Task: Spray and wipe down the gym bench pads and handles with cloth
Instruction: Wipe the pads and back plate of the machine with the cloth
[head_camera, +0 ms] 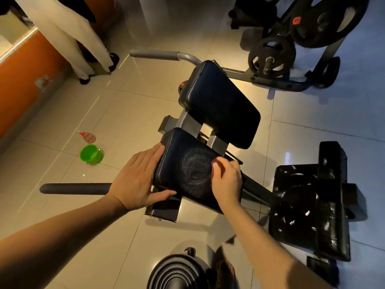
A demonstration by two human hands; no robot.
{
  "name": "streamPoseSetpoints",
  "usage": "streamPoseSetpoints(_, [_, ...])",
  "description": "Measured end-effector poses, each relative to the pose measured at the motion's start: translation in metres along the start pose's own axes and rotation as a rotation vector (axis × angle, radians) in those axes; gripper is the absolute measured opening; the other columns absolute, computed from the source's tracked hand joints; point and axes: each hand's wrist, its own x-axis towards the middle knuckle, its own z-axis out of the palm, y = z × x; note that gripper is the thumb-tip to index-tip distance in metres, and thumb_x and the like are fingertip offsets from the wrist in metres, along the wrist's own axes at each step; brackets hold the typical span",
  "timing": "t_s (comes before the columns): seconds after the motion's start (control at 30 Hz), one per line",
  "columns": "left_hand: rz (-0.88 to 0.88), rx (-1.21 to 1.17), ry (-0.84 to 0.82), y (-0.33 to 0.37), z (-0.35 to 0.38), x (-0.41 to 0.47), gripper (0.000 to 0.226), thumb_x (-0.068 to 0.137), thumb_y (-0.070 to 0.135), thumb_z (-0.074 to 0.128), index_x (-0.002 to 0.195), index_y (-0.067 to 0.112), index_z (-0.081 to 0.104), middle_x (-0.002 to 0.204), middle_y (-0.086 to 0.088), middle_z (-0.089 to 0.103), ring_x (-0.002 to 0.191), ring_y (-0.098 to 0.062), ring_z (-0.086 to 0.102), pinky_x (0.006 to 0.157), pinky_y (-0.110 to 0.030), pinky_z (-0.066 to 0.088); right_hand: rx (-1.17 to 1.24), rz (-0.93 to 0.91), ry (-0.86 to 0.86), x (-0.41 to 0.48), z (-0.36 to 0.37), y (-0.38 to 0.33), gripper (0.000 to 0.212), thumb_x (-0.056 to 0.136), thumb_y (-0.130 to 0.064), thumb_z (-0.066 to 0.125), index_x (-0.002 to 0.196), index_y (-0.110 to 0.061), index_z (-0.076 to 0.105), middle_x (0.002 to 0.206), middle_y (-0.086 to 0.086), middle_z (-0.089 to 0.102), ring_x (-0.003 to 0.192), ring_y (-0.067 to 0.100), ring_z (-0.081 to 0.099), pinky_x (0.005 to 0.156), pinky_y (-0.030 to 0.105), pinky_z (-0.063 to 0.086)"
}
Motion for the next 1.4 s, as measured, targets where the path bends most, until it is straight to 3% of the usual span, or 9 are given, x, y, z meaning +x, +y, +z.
streamPoseSetpoints(0.17, [-0.009,-0.009,-0.001,0.002,-0.002,0.001,0.115,0.081,0.087,0.049,0.16,0.009,0.021,0.159,-0.018,0.038,0.14,-0.033,0.044,0.119,-0.046,0.035,0.065,-0.228,-0.02,-0.008,0.029,-0.082,0.024,0.103,-0.029,0.056,0.123,-0.022,0.067,0.114,-0.006,0.05,0.102,0.012,0.055,0.077,0.017,0.048])
streamPoseSetpoints(0.3, [-0.002,-0.005,-0.006,0.001,-0.002,0.001,0.115,0.081,0.087,0.049,0.16,0.008,0.021,0.159,-0.019,0.038,0.141,-0.034,0.044,0.119,-0.046,0.034,0.012,-0.503,-0.123,-0.052,0.01,-0.024,0.027,0.102,-0.028,0.054,0.125,-0.02,0.066,0.111,0.0,0.054,0.098,0.016,0.055,0.077,0.025,0.052])
streamPoseSetpoints(0.4, [0.006,-0.004,0.004,0.001,-0.002,0.001,0.115,0.082,0.087,0.048,0.16,0.007,0.021,0.159,-0.02,0.038,0.141,-0.035,0.044,0.118,-0.049,0.036,-0.038,-0.159,-0.044,-0.032,-0.009,0.029,0.028,0.102,-0.031,0.053,0.125,-0.023,0.066,0.11,-0.004,0.05,0.097,0.014,0.055,0.078,0.032,0.055])
streamPoseSetpoints(0.5, [0.01,-0.004,0.009,0.001,-0.002,0.001,0.114,0.082,0.087,0.047,0.159,0.006,0.022,0.159,-0.02,0.039,0.14,-0.035,0.044,0.118,-0.048,0.036,-0.026,0.053,0.032,-0.003,0.002,0.006,0.028,0.103,-0.025,0.055,0.127,-0.016,0.067,0.113,-0.004,0.048,0.104,0.017,0.057,0.074,0.012,0.041])
streamPoseSetpoints(0.77, [-0.026,-0.017,-0.009,0.001,-0.001,0.001,0.114,0.081,0.089,0.045,0.16,0.011,0.021,0.16,-0.016,0.038,0.141,-0.033,0.042,0.12,-0.043,0.029,0.012,-0.422,-0.115,-0.055,0.013,-0.038,0.032,0.103,-0.034,0.049,0.129,-0.021,0.064,0.115,-0.004,0.05,0.103,0.013,0.053,0.08,0.026,0.055])
streamPoseSetpoints(0.9, [0.003,-0.019,0.004,0.0,-0.001,0.0,0.115,0.081,0.087,0.048,0.16,0.008,0.02,0.161,-0.017,0.036,0.142,-0.032,0.041,0.12,-0.044,0.03,-0.067,0.027,-0.036,-0.042,-0.023,0.051,0.03,0.103,-0.027,0.054,0.13,-0.02,0.065,0.114,-0.006,0.048,0.103,0.012,0.055,0.088,0.038,0.057])
streamPoseSetpoints(1.0, [0.003,-0.008,0.002,0.001,-0.002,0.0,0.115,0.082,0.086,0.048,0.16,0.006,0.022,0.16,-0.018,0.036,0.141,-0.032,0.041,0.12,-0.043,0.03,-0.082,0.235,0.001,-0.005,-0.023,0.038,0.025,0.103,-0.021,0.056,0.123,-0.014,0.069,0.119,0.007,0.054,0.109,0.025,0.057,0.083,0.022,0.041])
streamPoseSetpoints(1.3, [0.002,-0.018,0.003,0.001,-0.002,0.002,0.116,0.079,0.085,0.051,0.16,0.008,0.021,0.159,-0.018,0.038,0.141,-0.032,0.043,0.119,-0.044,0.033,-0.066,-0.487,-0.121,-0.059,0.005,-0.038,0.028,0.103,-0.026,0.055,0.128,-0.016,0.065,0.109,0.001,0.054,0.097,0.015,0.053,0.078,0.02,0.047])
streamPoseSetpoints(1.4, [0.016,-0.011,0.014,0.001,-0.002,0.002,0.116,0.08,0.084,0.053,0.16,0.007,0.021,0.158,-0.019,0.039,0.14,-0.032,0.043,0.118,-0.042,0.031,-0.103,-0.201,-0.078,-0.055,-0.016,0.033,0.031,0.103,-0.028,0.052,0.13,-0.019,0.065,0.11,-0.005,0.049,0.097,0.017,0.056,0.078,0.027,0.052])
